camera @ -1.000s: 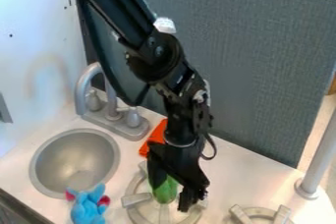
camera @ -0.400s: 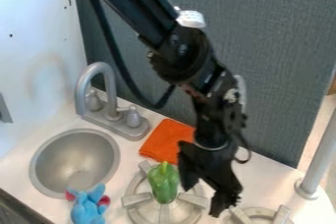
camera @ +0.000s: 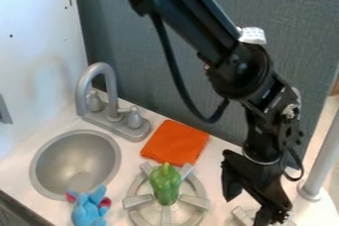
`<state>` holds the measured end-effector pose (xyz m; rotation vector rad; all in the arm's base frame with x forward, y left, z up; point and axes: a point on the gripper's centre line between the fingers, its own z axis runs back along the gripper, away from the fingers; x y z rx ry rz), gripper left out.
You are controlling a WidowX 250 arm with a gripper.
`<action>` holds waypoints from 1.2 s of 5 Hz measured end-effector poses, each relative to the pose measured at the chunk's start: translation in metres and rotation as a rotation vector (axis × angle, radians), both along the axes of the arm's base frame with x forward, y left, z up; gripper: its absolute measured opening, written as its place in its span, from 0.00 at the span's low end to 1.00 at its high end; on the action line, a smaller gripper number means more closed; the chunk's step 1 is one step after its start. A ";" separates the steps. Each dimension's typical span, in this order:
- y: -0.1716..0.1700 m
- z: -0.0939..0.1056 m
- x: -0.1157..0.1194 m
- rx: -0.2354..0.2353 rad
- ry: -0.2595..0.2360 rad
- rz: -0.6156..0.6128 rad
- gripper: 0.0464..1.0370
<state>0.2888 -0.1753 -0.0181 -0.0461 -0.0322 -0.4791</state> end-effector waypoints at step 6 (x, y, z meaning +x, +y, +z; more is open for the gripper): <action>-0.042 -0.062 0.002 0.119 0.096 -0.060 0.96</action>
